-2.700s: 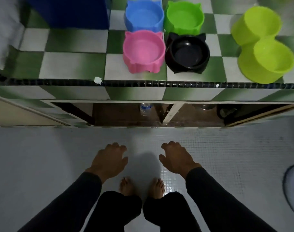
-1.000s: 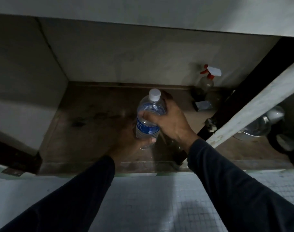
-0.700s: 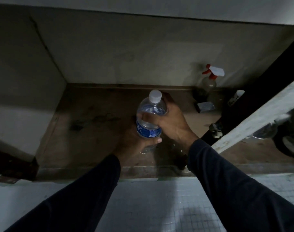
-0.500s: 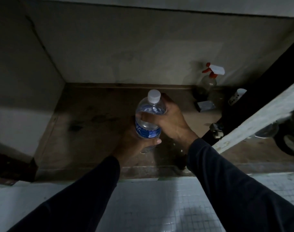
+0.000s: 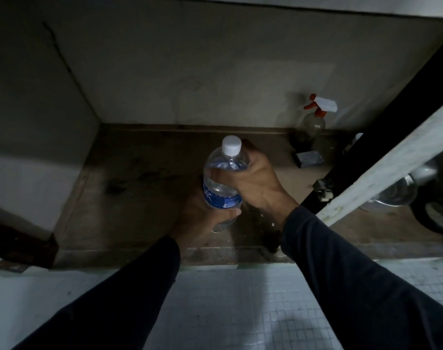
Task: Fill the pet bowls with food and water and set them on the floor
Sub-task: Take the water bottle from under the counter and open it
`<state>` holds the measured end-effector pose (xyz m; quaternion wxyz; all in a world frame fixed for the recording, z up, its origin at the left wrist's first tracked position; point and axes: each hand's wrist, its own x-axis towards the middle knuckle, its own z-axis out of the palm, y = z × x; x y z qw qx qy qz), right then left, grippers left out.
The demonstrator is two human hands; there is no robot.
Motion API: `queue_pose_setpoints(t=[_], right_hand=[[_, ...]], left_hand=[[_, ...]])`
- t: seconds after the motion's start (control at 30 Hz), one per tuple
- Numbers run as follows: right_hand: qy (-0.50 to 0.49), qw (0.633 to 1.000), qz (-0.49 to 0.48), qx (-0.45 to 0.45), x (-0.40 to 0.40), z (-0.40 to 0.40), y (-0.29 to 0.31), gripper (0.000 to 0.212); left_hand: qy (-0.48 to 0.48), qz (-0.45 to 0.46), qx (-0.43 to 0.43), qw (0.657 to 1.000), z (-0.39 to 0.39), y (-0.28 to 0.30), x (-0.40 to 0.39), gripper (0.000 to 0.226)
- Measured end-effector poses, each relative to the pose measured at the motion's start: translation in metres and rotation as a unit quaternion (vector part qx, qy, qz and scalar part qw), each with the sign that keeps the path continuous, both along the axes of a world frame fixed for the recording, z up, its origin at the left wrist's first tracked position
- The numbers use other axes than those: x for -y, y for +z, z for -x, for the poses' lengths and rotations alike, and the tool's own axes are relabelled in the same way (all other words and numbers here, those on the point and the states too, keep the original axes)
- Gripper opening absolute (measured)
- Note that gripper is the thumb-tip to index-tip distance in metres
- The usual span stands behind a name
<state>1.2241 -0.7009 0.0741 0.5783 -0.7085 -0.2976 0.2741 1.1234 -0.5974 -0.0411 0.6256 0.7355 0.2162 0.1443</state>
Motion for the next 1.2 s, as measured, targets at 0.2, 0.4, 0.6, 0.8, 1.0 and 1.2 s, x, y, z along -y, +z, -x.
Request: queue_pose_setpoints(t=[0.2, 0.4, 0.6, 0.8, 1.0, 1.2], right_hand=[[-0.005, 0.999, -0.036, 0.01, 0.009, 0.011, 0.002, 0.056], [-0.013, 1.0, 0.001, 0.008, 0.026, 0.033, 0.012, 0.074], [-0.018, 0.999, 0.021, -0.03, 0.054, 0.069, 0.033, 0.059], [-0.023, 0.997, 0.063, -0.031, 0.087, 0.117, 0.072, 0.055], [-0.024, 0.993, 0.107, -0.046, 0.117, 0.156, 0.144, 0.057], [-0.035, 0.99, 0.121, -0.067, 0.138, 0.181, 0.243, 0.053]], left_hand=[[0.04, -0.029, -0.013, 0.999, 0.021, 0.004, 0.011, 0.08], [-0.015, 0.038, 0.011, 0.999, 0.043, 0.022, 0.033, 0.078], [-0.032, 0.005, -0.04, 0.999, 0.093, 0.037, 0.064, 0.096], [-0.048, 0.098, -0.076, 0.991, 0.148, 0.079, 0.096, 0.099], [-0.048, 0.072, -0.137, 0.987, 0.191, 0.151, 0.129, 0.09], [-0.05, 0.084, -0.158, 0.983, 0.217, 0.248, 0.148, 0.092]])
